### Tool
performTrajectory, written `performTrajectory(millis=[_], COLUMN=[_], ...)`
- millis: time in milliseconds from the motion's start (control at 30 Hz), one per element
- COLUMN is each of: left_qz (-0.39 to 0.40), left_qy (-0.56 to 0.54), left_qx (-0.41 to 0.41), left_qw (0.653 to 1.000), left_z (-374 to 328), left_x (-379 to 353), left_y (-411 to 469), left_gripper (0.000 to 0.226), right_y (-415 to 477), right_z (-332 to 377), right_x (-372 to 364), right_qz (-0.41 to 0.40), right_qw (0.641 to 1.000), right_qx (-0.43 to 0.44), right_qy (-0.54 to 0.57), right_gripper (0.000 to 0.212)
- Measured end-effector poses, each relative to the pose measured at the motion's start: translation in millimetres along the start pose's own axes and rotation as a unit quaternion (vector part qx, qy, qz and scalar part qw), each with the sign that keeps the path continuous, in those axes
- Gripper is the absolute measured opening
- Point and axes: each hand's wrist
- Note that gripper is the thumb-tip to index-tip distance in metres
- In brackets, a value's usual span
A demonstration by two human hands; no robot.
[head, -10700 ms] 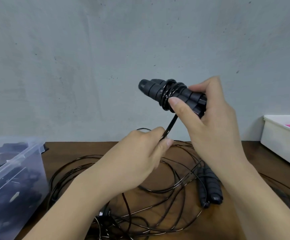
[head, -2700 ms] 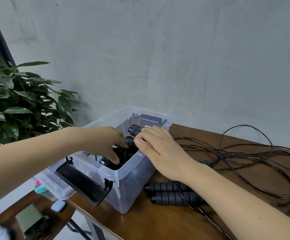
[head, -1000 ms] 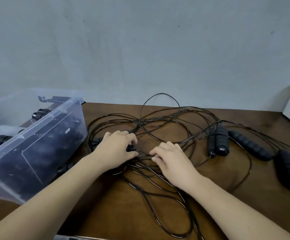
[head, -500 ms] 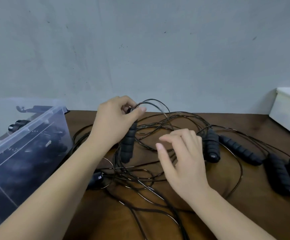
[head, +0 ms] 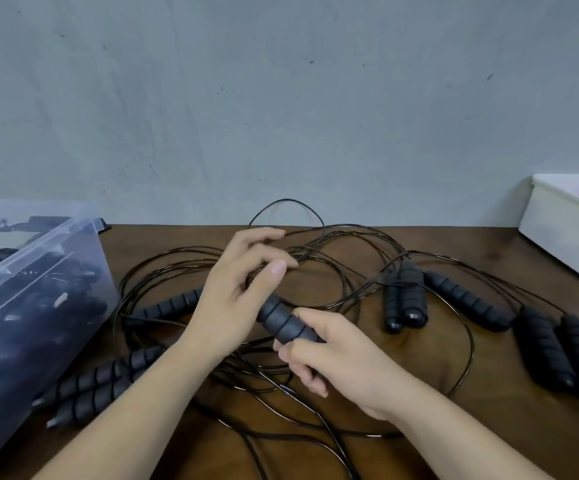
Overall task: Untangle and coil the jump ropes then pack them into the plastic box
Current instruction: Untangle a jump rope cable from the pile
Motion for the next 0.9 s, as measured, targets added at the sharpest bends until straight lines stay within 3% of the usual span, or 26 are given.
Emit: performTrajectory(millis=[100, 233, 367, 433, 500, 633, 767, 900], left_qz=[0.005, 0.020, -0.026, -0.033, -0.037, -0.003, 0.059, 0.114], left_qy=[0.014, 0.029, 0.028, -0.045, -0.142, -0.260, -0.098, 0.002], left_qx=[-0.019, -0.032, -0.022, 0.018, 0.070, 0.121, 0.104, 0.084], left_qw=[1.000, 0.999, 0.999, 0.998, 0.987, 0.958, 0.988, 0.990], left_z=[-0.1, 6.7, 8.9, 11.6, 11.6, 4.4, 5.5, 2.9], left_x=[-1.1, -1.0, 3.3, 5.4, 4.5, -7.2, -24.3, -31.7], left_y=[-3.3, -1.3, -0.4, 0.3, 1.2, 1.1, -7.0, -12.5], left_gripper=[0.008, 0.037, 0.041, 0.037, 0.048, 0.043, 0.030, 0.027], right_y=[-1.7, -4.3, -4.7, -5.0, -6.0, -6.4, -2.2, 7.4], right_z=[-0.5, 2.2, 3.2, 4.4, 7.3, 8.3, 2.4, -4.9], right_x=[8.4, 22.2, 32.7, 41.3, 52.5, 56.2, 38.6, 17.1], right_qz=[0.038, 0.066, 0.055, 0.019, -0.040, -0.116, -0.106, -0.207], right_qw=[0.999, 0.995, 0.991, 0.977, 0.952, 0.933, 0.976, 0.972], right_qx=[-0.018, 0.013, 0.063, 0.106, 0.152, 0.197, 0.112, 0.092], right_qy=[0.027, 0.069, 0.107, 0.186, 0.264, 0.278, 0.153, 0.062], right_gripper=[0.022, 0.014, 0.014, 0.020, 0.020, 0.009, 0.014, 0.021])
Point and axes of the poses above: each hand's wrist, its own y-axis towards the middle knuckle, its own x-axis out of the back of the hand, z = x × y, and after that the axes turned 10 degrees about z, right-handed
